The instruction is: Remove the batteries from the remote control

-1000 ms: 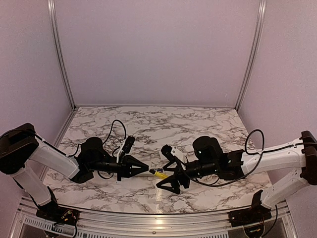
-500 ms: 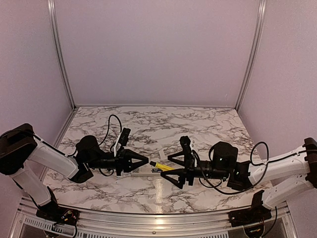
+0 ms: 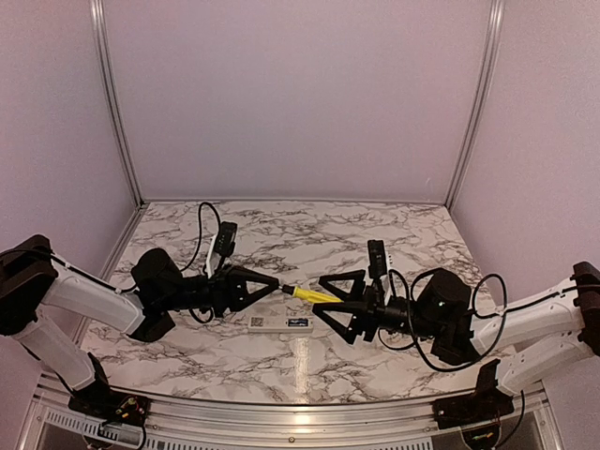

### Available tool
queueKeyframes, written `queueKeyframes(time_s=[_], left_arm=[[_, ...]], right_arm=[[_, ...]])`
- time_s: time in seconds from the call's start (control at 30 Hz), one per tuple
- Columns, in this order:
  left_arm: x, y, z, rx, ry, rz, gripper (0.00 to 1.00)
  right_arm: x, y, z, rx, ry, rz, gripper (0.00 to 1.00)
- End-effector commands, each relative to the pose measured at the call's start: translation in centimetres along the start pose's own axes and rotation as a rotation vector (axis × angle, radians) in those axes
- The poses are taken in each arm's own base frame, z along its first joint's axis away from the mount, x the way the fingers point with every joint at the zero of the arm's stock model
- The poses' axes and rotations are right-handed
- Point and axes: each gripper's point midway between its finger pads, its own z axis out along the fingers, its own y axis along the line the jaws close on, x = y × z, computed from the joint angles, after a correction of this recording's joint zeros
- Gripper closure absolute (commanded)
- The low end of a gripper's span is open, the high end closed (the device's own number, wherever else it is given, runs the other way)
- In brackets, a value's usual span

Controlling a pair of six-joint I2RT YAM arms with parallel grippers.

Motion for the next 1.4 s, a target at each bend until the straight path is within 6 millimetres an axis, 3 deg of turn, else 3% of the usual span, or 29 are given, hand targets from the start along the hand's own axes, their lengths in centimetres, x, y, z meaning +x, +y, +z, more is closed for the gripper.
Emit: queueKeyframes(time_s=[0.0, 0.33, 0.5, 0.9, 1.13, 1.37], left_arm=[[-2.7, -2.1, 0.3, 0.036, -0.074, -0.008, 1.0], [-3.0, -3.1, 1.2, 0.033, -0.066, 0.004, 1.0], [-2.8, -2.9, 1.4, 0.0, -0.058, 0.028, 1.0], [-2.7, -2.8, 1.3, -0.012, -0.062, 0.034, 1.0], [-2.7, -2.9, 1.2, -0.019, -0.063, 0.04, 1.0], [-2.7, -3.1, 1.1, -0.023, -0.065, 0.044, 1.0]], right_arm=[[-1.5, 1.2, -0.2, -0.058, -0.066, -0.009, 0.13], [-1.6, 1.4, 1.3, -0.079, -0.047, -0.018, 0.47], [-1.7, 1.4, 1.6, -0.08, -0.041, -0.019, 0.59], [-2.0, 2.0, 2.5, -0.125, -0.047, -0.02, 0.74], [-2.5, 2.3, 2.7, -0.138, -0.063, -0.03, 0.77], [-2.9, 2.6, 2.6, -0.155, -0.081, -0.039, 0.74]])
